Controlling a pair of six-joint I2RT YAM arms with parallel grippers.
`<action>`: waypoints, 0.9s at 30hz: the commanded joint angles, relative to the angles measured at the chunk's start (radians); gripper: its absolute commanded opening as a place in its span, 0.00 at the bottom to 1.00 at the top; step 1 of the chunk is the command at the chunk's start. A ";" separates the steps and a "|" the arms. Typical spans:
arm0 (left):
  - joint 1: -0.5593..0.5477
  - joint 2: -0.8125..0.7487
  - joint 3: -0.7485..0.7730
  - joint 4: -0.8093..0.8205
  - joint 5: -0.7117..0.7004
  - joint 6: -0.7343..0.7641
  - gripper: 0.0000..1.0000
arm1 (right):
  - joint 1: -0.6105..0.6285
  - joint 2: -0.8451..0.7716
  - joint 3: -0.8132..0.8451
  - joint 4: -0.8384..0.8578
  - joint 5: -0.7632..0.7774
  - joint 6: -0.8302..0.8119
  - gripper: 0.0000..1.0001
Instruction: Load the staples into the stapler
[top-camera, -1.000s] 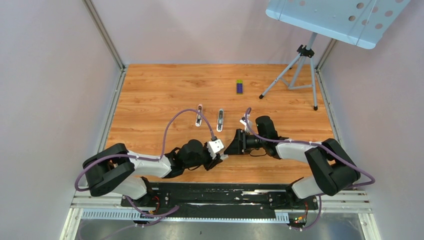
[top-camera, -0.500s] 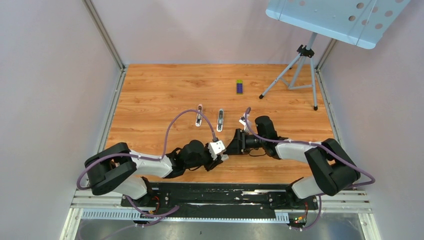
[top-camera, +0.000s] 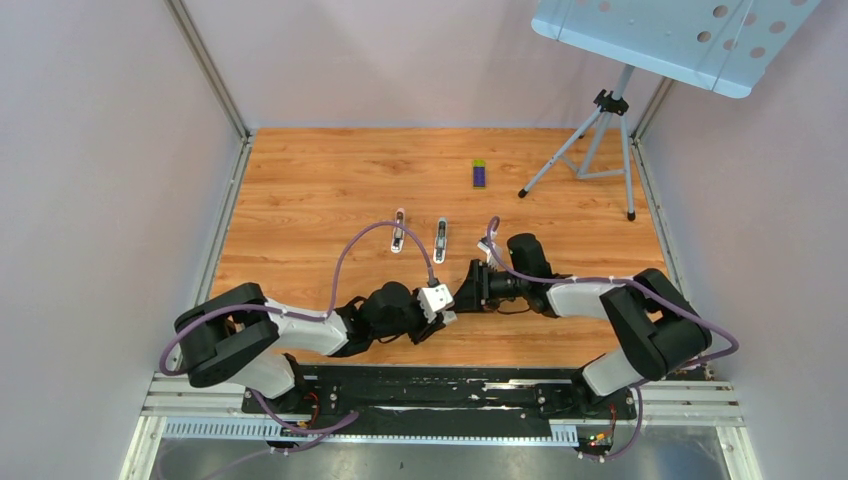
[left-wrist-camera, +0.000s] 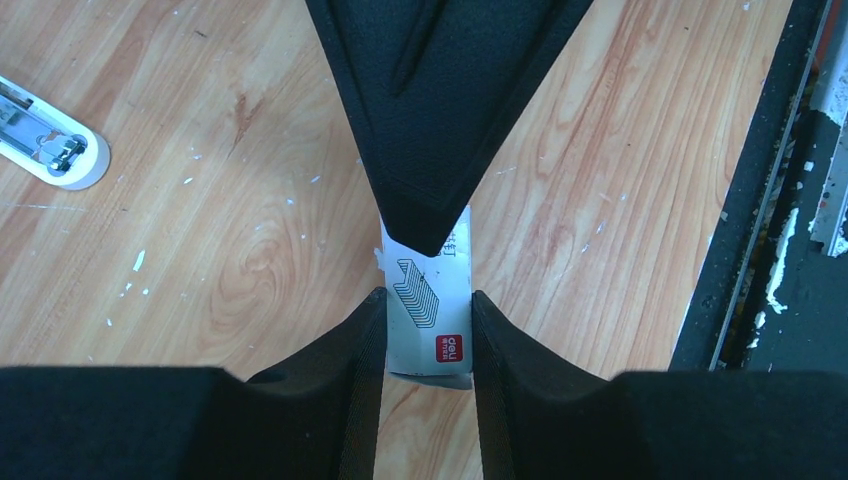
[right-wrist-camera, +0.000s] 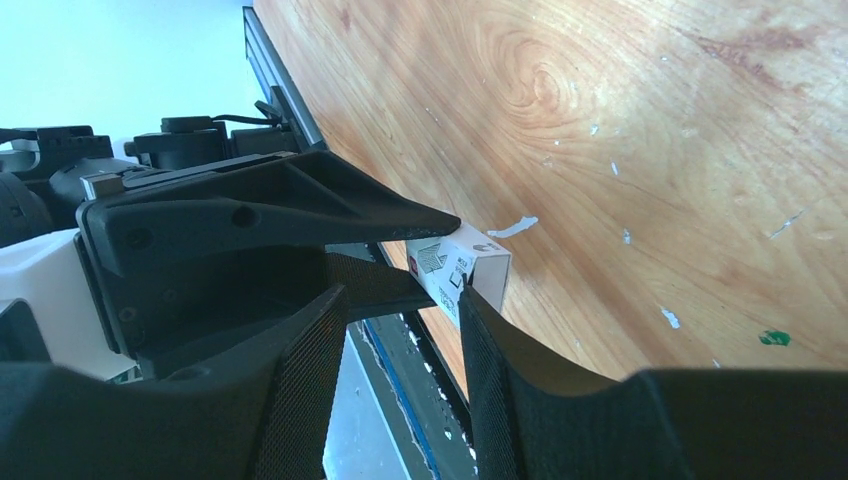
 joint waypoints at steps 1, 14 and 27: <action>-0.011 0.017 0.013 0.069 -0.035 0.018 0.35 | 0.020 0.036 -0.006 0.003 -0.026 0.032 0.49; -0.014 0.025 0.004 0.057 -0.068 0.033 0.35 | 0.018 0.081 0.009 0.001 -0.015 0.039 0.48; -0.016 0.071 0.006 0.081 -0.067 0.034 0.38 | 0.018 0.127 0.018 0.044 -0.031 0.055 0.48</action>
